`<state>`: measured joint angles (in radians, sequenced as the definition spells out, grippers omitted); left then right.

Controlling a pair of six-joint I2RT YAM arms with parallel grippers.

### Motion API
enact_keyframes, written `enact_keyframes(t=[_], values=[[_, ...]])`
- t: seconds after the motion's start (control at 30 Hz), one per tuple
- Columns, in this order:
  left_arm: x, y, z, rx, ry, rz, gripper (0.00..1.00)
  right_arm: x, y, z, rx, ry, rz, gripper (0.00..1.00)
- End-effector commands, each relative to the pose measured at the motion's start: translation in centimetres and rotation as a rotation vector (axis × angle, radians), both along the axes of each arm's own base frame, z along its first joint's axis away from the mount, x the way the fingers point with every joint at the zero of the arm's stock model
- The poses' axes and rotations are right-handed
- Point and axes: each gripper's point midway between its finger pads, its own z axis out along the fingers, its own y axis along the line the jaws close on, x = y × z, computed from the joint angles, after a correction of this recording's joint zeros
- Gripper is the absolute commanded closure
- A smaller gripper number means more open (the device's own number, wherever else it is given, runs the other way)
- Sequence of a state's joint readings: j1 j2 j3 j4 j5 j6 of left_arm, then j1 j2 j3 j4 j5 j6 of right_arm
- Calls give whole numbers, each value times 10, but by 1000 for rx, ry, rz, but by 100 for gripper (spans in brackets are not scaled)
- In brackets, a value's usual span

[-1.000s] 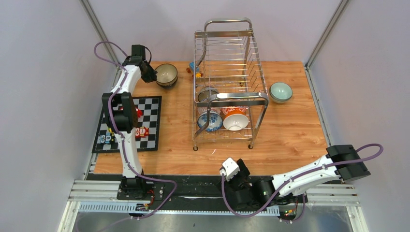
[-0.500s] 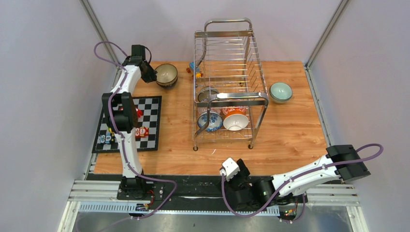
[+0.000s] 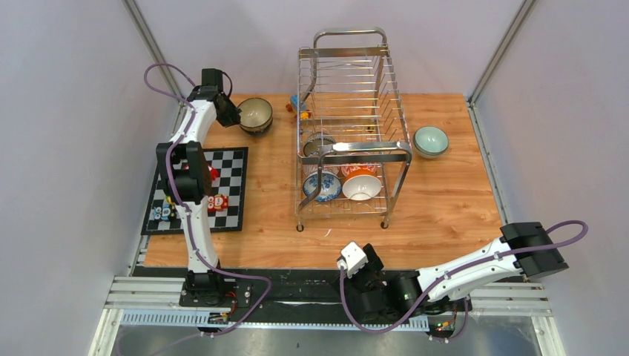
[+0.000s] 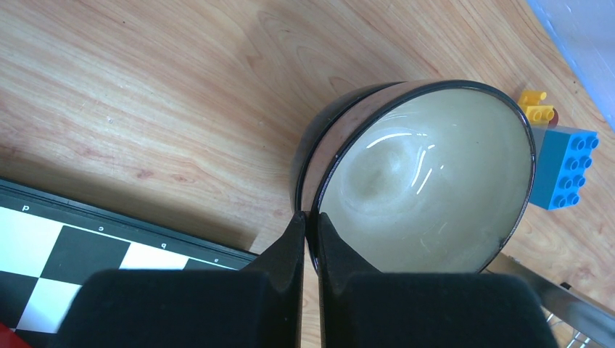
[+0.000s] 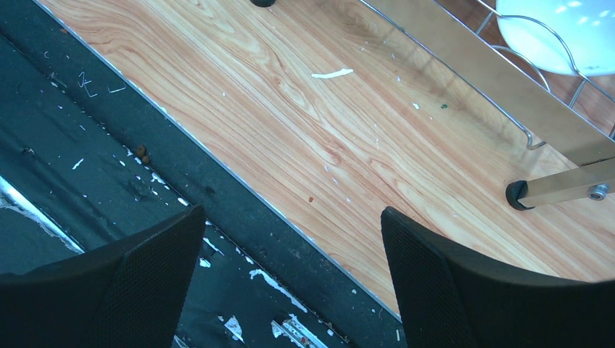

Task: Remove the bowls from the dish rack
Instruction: Adjust the bowl in the bowl.

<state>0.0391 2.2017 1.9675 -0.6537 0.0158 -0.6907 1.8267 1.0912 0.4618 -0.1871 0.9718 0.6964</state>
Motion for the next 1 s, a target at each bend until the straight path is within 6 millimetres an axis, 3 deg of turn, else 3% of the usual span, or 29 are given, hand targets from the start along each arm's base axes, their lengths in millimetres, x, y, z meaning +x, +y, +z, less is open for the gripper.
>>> enact_keyframes(t=[0.0,0.43,0.57,0.7,0.87,0.97], values=[[5,-8,56,-28,-112,-34,100,5,-1,2,-7,-16,-23,6],[3,-9,56,-28,-109,-42,98,5,-2,2,-7,-16,-25,6],[2,-10,57,-30,-109,-49,77,5,-1,3,-6,-16,-23,6],[1,-10,63,-29,-120,-55,47,5,-1,3,-6,-16,-23,6],[-2,-7,93,-10,-174,-52,21,5,-1,4,-8,-16,-23,6],[-11,-7,117,5,-220,-55,12,5,-1,4,-10,-17,-21,6]])
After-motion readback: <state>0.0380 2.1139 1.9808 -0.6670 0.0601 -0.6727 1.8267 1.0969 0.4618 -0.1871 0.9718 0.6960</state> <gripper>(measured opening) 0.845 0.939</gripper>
